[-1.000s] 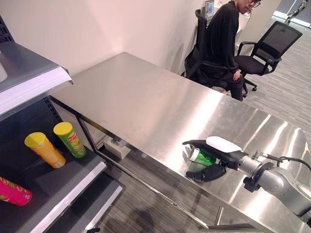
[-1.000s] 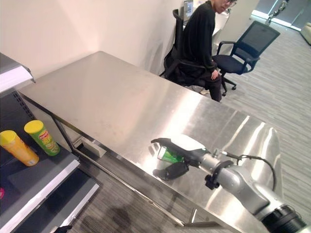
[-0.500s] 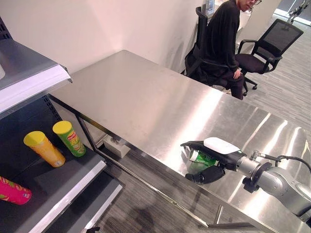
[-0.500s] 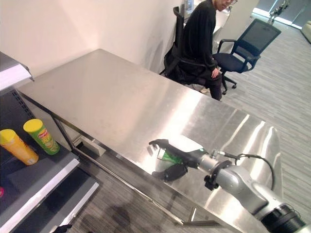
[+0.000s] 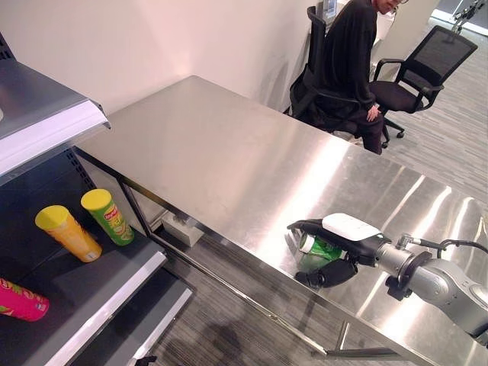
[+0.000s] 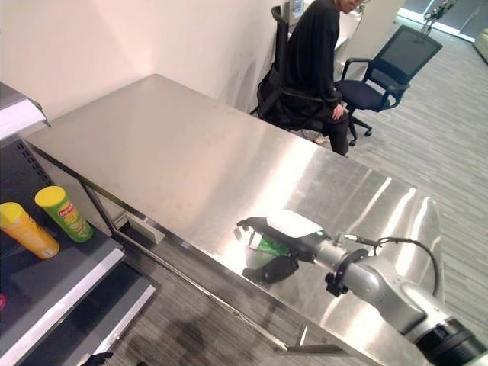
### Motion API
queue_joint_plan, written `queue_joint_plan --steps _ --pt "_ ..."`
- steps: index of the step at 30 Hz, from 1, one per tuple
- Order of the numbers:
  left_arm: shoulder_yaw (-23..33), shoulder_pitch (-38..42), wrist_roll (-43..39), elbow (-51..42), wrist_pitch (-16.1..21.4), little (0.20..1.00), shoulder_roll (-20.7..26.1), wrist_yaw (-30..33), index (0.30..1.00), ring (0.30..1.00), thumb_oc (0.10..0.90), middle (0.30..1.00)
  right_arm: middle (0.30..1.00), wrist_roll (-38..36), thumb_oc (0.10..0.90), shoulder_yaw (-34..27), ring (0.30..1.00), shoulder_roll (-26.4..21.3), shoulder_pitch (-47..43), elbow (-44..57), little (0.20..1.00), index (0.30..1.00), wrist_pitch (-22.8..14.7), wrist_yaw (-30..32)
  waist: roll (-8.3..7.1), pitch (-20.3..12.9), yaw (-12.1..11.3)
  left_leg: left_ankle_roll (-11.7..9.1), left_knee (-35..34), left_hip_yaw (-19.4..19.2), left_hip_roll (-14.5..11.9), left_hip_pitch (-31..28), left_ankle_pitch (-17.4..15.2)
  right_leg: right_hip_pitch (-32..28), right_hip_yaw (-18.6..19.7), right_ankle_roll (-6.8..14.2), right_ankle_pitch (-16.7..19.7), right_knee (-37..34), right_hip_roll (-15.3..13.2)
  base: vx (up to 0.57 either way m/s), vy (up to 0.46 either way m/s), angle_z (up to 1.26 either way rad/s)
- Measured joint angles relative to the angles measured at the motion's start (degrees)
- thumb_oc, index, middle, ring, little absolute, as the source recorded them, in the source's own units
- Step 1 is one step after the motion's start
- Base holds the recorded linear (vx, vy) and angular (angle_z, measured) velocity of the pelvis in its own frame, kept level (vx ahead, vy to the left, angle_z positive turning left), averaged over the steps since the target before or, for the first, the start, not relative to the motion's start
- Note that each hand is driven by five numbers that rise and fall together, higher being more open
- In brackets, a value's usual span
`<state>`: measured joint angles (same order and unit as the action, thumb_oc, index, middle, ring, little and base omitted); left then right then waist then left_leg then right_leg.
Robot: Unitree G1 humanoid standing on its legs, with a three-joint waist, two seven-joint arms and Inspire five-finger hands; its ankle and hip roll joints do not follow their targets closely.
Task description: Put the goods on the table back onto the shelves and tidy them up.
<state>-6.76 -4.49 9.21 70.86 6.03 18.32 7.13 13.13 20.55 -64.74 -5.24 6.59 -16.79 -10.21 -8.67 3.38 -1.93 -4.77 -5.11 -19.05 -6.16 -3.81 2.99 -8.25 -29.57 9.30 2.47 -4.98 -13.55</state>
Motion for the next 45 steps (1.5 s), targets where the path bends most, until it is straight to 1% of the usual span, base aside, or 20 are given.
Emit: queue_joint_plan --steps 11,18,19,20,21,22,23,25,26,27,28,29,39,41,43,45 --pt "-0.05 -0.26 0.03 0.02 0.00 0.900 -0.01 0.17 0.900 0.900 0.800 0.900 0.900 0.13 0.800 -1.02 0.900 0.01 0.97 -1.69 0.900 0.900 -0.11 0.44 0.19 -0.10 0.05 0.00 0.00 -0.10 0.00 -0.27 0.00 -0.09 0.07 0.00 0.00 0.00 -0.01 0.00 0.000 0.00" --pt "-1.01 -0.52 0.41 0.01 0.00 0.900 0.06 0.57 0.900 0.900 0.800 0.900 0.900 1.89 0.800 -1.53 0.900 0.01 2.06 -1.97 0.900 0.900 -0.26 1.35 0.31 -0.17 0.38 0.00 0.00 -0.31 0.00 -0.66 0.00 -0.16 0.26 0.00 0.00 0.00 -0.02 0.00 0.000 -0.01" --pt "-1.50 -0.56 0.47 0.00 0.00 0.900 0.11 0.98 0.900 0.900 0.800 0.900 0.444 1.88 0.496 -2.34 0.444 1.01 2.98 -3.12 0.444 0.444 -0.45 1.73 0.31 -0.20 0.42 0.00 0.00 -0.39 -0.01 -0.74 0.00 -0.18 0.36 0.00 0.00 0.01 -0.01 0.01 0.000 -0.05" --pt "-1.91 -0.61 1.12 -0.08 0.00 0.900 0.11 1.06 0.900 0.900 0.800 0.900 0.364 1.86 0.442 -3.22 0.364 2.34 3.58 -4.30 0.364 0.364 -0.44 2.35 0.31 -0.20 0.46 0.01 0.00 -0.52 0.00 -0.81 0.00 -0.16 0.55 0.00 0.00 0.01 -0.03 0.01 -0.002 -0.05" --pt "-1.99 -0.63 1.30 -0.07 0.00 0.900 0.14 1.09 0.900 0.900 0.800 0.900 0.300 1.91 0.400 -3.29 0.300 2.61 3.63 -4.38 0.300 0.300 -0.47 2.78 0.32 -0.21 0.51 0.01 0.00 -0.61 0.00 -0.85 0.00 -0.14 0.68 0.00 0.00 0.01 -0.03 0.01 -0.005 -0.07" --pt "-2.01 -0.67 1.72 -0.07 0.00 0.900 0.17 1.18 0.900 0.900 0.800 0.900 0.300 1.98 0.400 -3.53 0.300 2.69 3.68 -4.32 0.300 0.300 -0.49 3.47 0.37 -0.25 0.53 0.01 0.00 -0.77 -0.01 -0.92 0.00 -0.12 0.83 0.00 0.00 0.01 -0.03 0.01 -0.006 -0.05" --pt "-2.25 -0.80 2.68 -0.38 0.00 0.900 0.32 2.22 0.900 0.900 0.800 0.900 0.300 3.16 0.400 -5.66 0.300 4.34 5.34 -4.94 0.300 0.300 -0.44 5.09 0.22 -0.44 0.60 0.01 0.00 -0.79 -0.05 -0.96 0.00 -0.12 0.88 0.00 0.00 0.01 0.00 0.01 -0.008 -0.04" --pt "-2.78 -1.54 3.08 -1.77 -0.03 0.900 0.67 2.56 0.900 0.900 0.800 0.900 0.300 3.86 0.400 -6.37 0.300 5.29 5.50 -5.64 0.300 0.300 -0.64 5.82 0.14 -0.59 0.74 0.01 0.00 -0.83 -0.03 -0.96 0.00 -0.09 0.94 0.00 0.00 0.01 -0.01 0.00 0.000 0.00" --pt "-6.65 -1.78 5.12 -2.81 0.06 0.900 1.60 3.71 0.900 0.900 0.800 0.900 0.300 4.84 0.400 -6.77 0.300 6.32 6.02 -5.93 0.300 0.300 -0.80 7.72 0.03 -0.69 0.65 0.01 -0.01 -0.82 0.02 -0.94 0.00 -0.08 0.94 0.00 0.00 0.01 -0.08 0.00 0.000 0.00" --pt "-6.72 -1.89 5.25 -3.16 0.06 0.900 1.68 3.71 0.900 0.900 0.800 0.900 0.300 5.12 0.400 -6.83 0.300 6.32 6.05 -5.97 0.300 0.300 -0.82 7.82 0.02 -0.69 0.65 0.01 -0.01 -0.82 0.02 -0.94 0.00 -0.08 0.94 0.00 0.00 0.01 -0.07 0.00 0.000 0.00" --pt "-6.73 -2.15 7.30 -3.92 0.07 0.900 1.70 4.89 0.900 0.900 0.800 0.900 0.300 7.45 0.400 -6.82 0.300 6.33 6.68 -6.16 0.300 0.300 -0.89 8.42 -0.02 -0.72 0.50 0.01 -0.01 -0.82 0.00 -0.90 0.00 -0.03 0.94 0.00 0.00 0.01 -0.04 0.00 0.000 0.00" --pt "-6.73 -2.15 7.67 -3.97 0.07 0.900 1.70 4.93 0.900 0.900 0.800 0.900 0.300 8.06 0.400 -6.80 0.300 6.32 7.04 -6.16 0.300 0.300 -0.90 8.45 -0.02 -0.71 0.48 0.01 -0.01 -0.82 0.01 -0.89 0.00 -0.02 0.95 0.00 0.00 0.01 -0.05 0.00 0.000 0.00" --pt "-7.31 -2.16 10.08 -3.97 0.08 0.900 1.68 6.13 0.900 0.900 0.800 0.900 0.300 9.50 0.400 -6.48 0.300 6.33 7.88 -6.28 0.300 0.300 -1.12 9.95 -0.02 -0.70 0.65 0.01 -0.02 -0.88 0.00 -0.78 -0.01 0.16 1.10 0.00 0.00 0.01 -0.05 0.00 0.000 0.00" --pt "-7.63 -2.14 10.15 -3.96 0.08 0.900 1.70 6.23 0.900 0.900 0.800 0.900 0.611 10.61 0.607 -6.34 0.611 6.32 7.86 -6.28 0.611 0.611 -1.15 10.50 -0.02 -0.70 0.65 0.01 -0.02 -0.88 0.00 -0.79 -0.01 0.15 1.12 0.00 0.00 0.01 -0.05 0.00 0.000 0.00" --pt "-7.71 -2.15 10.43 -3.96 0.08 0.900 1.70 6.43 0.900 0.900 0.800 0.900 0.900 11.24 0.800 -6.24 0.900 6.32 7.82 -6.25 0.900 0.900 -1.24 10.67 -0.02 -0.70 0.64 0.01 -0.02 -0.88 0.00 -0.79 -0.01 0.15 1.12 0.00 0.00 0.01 -0.05 0.00 0.000 0.00" --pt "-7.74 -2.16 11.20 -3.96 0.10 0.900 1.68 6.59 0.900 0.900 0.800 0.900 0.900 11.71 0.800 -6.24 0.900 6.31 7.81 -6.25 0.900 0.900 -1.38 10.77 -0.05 -0.70 0.66 0.01 -0.02 -0.88 0.00 -0.81 -0.01 0.14 1.13 0.00 0.00 0.01 -0.04 0.00 0.000 0.00"
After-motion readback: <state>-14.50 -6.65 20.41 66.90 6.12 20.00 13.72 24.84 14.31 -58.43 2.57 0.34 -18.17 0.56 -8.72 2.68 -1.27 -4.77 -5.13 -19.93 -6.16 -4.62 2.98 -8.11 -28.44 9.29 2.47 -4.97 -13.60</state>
